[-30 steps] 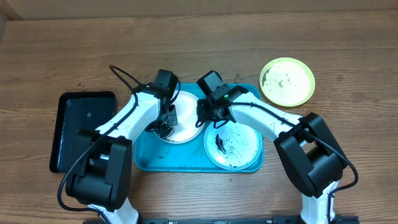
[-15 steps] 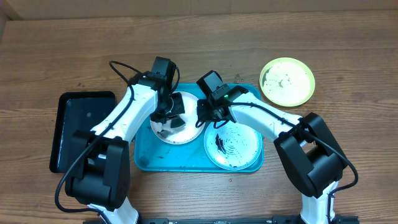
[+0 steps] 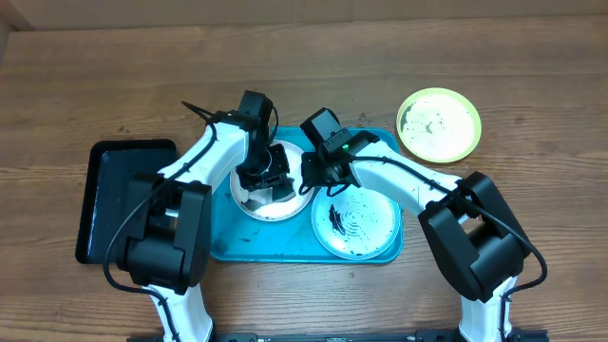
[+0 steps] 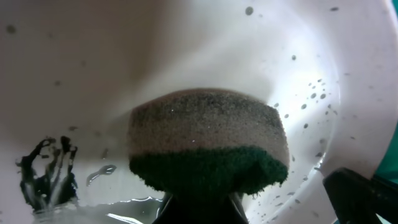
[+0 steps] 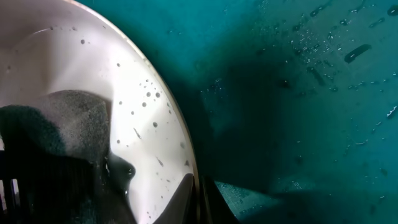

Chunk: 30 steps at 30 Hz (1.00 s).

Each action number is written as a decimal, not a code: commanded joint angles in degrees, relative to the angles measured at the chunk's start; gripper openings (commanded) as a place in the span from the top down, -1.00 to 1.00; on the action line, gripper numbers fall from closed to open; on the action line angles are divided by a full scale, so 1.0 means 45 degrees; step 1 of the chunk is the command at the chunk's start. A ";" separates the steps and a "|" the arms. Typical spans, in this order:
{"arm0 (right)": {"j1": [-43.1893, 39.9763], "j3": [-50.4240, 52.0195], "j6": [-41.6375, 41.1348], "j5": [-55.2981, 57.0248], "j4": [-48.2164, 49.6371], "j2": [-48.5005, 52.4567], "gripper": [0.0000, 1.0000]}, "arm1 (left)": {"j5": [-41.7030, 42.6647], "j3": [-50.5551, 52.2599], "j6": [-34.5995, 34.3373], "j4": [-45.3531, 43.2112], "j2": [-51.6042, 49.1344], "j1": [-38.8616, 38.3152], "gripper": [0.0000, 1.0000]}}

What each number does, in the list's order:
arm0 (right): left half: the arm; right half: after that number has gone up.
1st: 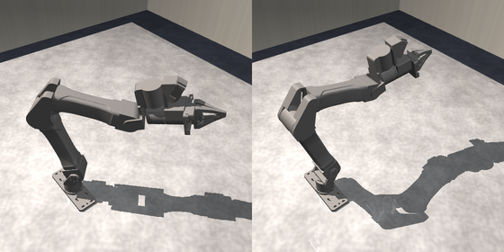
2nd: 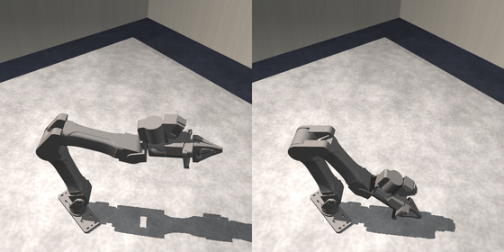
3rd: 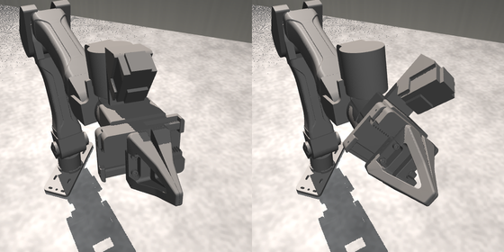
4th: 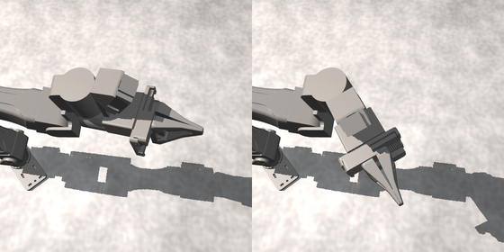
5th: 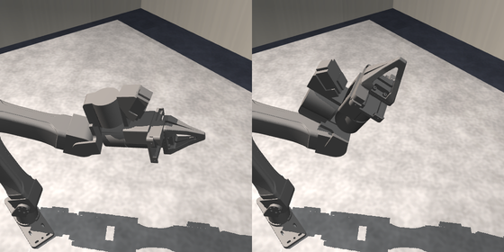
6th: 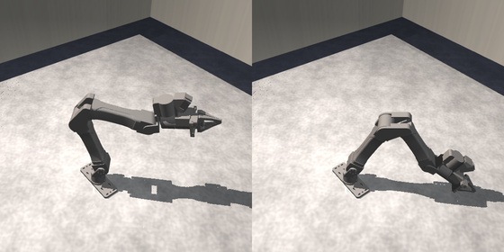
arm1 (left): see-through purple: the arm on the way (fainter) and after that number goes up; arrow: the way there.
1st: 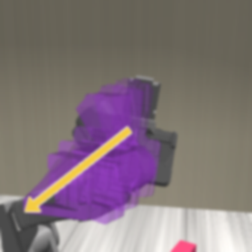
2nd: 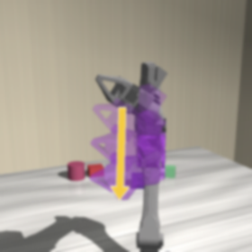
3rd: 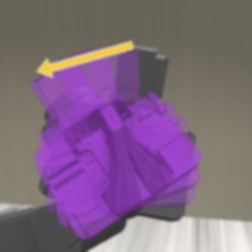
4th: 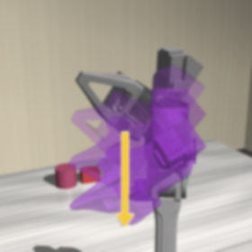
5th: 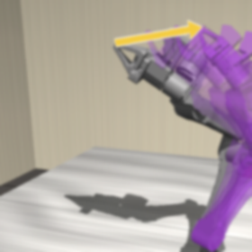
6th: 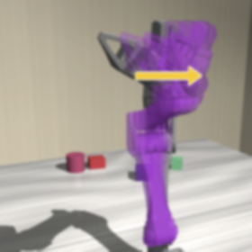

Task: Clean dirty plates on tray and stack at the side
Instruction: 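Scrub the white plate with the left-held sponge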

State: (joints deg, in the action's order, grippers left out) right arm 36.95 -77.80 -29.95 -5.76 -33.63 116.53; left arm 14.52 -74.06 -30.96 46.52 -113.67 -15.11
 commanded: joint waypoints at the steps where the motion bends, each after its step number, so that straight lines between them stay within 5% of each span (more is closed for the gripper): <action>1: 0.0024 -0.0204 -0.0019 0.0034 -0.0083 -0.0053 0.93 | -0.2215 0.0151 -0.0223 0.0797 -0.0811 0.0243 0.92; 8: 0.0024 -0.0204 -0.0015 0.0044 -0.0073 -0.0053 0.93 | -0.4862 -0.0646 -0.0219 0.2773 -0.0787 0.1224 0.92; 15: 0.0024 -0.0204 -0.0015 0.0185 -0.0073 -0.0053 0.93 | -0.5149 -0.1875 -0.0019 0.3444 -0.0787 0.1695 0.92; 24: 0.0024 -0.0204 -0.0019 0.0175 0.0034 -0.0053 0.93 | 0.0758 -0.2453 0.1360 0.2302 -0.0826 0.1389 0.92; 30: 0.0029 -0.0204 -0.0019 0.0165 0.0029 -0.0053 0.93 | 0.0986 -0.1928 0.1098 0.1141 -0.0850 0.0597 0.92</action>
State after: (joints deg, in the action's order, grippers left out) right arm 37.47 -77.80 -30.17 -6.28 -33.54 116.53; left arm 15.07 -83.88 -26.39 53.19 -116.40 -10.04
